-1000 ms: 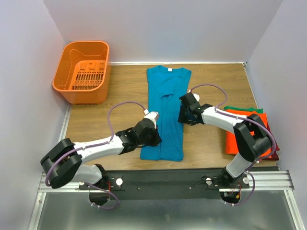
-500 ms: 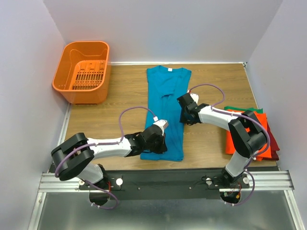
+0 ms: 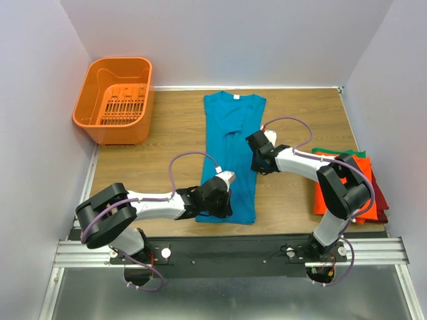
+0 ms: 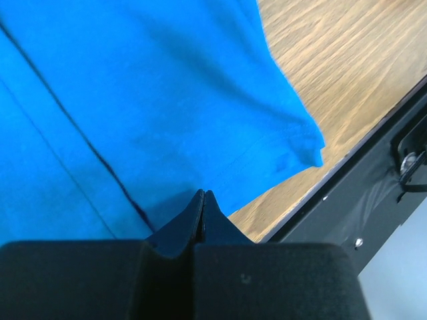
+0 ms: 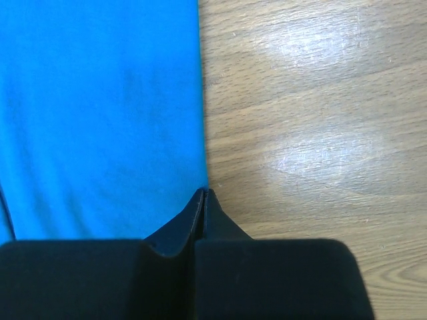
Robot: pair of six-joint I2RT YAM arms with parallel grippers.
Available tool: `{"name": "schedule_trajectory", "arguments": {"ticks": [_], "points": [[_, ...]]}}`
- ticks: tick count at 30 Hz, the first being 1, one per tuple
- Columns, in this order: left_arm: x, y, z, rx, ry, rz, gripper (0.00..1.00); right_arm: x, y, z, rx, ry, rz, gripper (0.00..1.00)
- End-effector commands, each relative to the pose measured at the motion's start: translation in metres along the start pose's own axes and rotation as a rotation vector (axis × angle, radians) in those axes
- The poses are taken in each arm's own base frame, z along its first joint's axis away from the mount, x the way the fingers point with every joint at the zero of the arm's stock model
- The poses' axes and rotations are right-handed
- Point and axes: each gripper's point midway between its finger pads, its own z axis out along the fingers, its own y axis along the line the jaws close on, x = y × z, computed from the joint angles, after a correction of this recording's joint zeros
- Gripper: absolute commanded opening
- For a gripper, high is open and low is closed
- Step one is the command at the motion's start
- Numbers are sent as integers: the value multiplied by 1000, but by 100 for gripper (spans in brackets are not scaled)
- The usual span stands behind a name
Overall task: Fold and stack the t-shirts
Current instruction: Fold the tshirt
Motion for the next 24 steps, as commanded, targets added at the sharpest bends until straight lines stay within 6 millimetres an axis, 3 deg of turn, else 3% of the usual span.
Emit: {"name": "schedule_trajectory", "arguments": {"ticks": [1, 11, 24], "points": [[15, 5, 1, 3, 39, 0, 0, 7, -15, 3, 67, -11, -9, 4], [33, 16, -1, -26, 83, 7, 0, 5, -24, 7, 84, -3, 6, 4], [32, 10, -5, -9, 72, 23, 0, -1, -26, 12, 59, 23, 22, 4]]}}
